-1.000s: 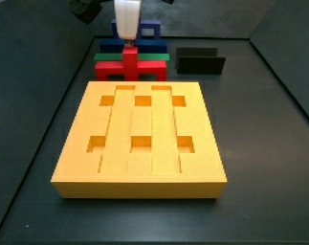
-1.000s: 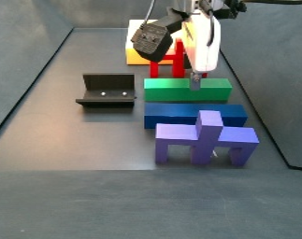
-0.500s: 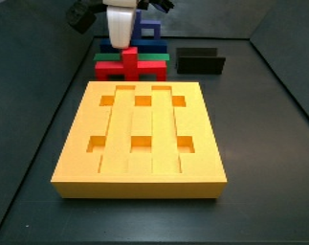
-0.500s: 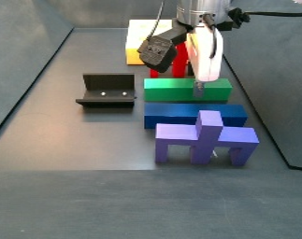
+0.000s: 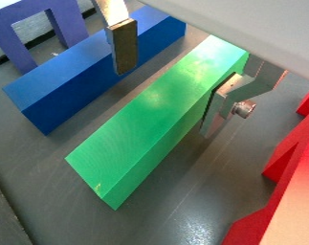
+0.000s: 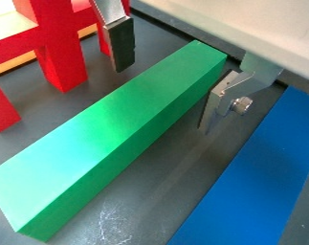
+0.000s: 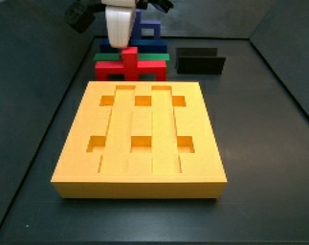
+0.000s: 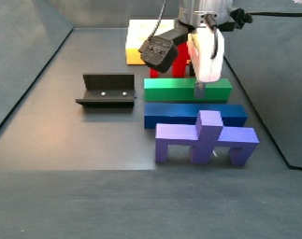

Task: Pick up the green object. Move up. Move to above the board. Insert the green object.
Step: Pick up the green object.

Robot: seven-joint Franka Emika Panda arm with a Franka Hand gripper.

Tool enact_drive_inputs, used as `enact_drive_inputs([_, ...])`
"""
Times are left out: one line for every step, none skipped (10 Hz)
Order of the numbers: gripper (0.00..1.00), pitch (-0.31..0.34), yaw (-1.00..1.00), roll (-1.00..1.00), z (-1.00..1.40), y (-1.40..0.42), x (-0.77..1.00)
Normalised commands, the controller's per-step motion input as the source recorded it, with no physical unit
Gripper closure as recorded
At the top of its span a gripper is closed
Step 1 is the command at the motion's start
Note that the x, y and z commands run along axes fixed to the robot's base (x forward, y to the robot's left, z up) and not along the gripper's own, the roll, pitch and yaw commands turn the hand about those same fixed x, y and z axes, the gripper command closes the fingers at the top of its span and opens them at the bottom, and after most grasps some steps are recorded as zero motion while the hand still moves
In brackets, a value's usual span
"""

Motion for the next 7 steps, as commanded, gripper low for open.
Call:
enact_drive_inputs([0.0,0.0,0.0,-0.02,0.02,0.0,-0.08])
enact_drive_inputs([0.0,-0.036,-0.14,-0.07,0.1,0.06,-0.53])
enact_drive_inputs([0.0,-0.104,-0.18,-0.07,0.2,0.0,-0.57])
enact_drive_inputs([0.0,-0.106,-0.15,-0.11,0.2,0.0,-0.4])
enact_drive_inputs([0.0,-0.114,-0.08,-0.11,0.13,-0.01,-0.28])
enact_drive_inputs([0.0,-0.033,0.0,0.0,-0.17,0.0,0.01])
enact_drive_inputs([0.0,-0.064,0.02,0.0,-0.29,0.0,0.0])
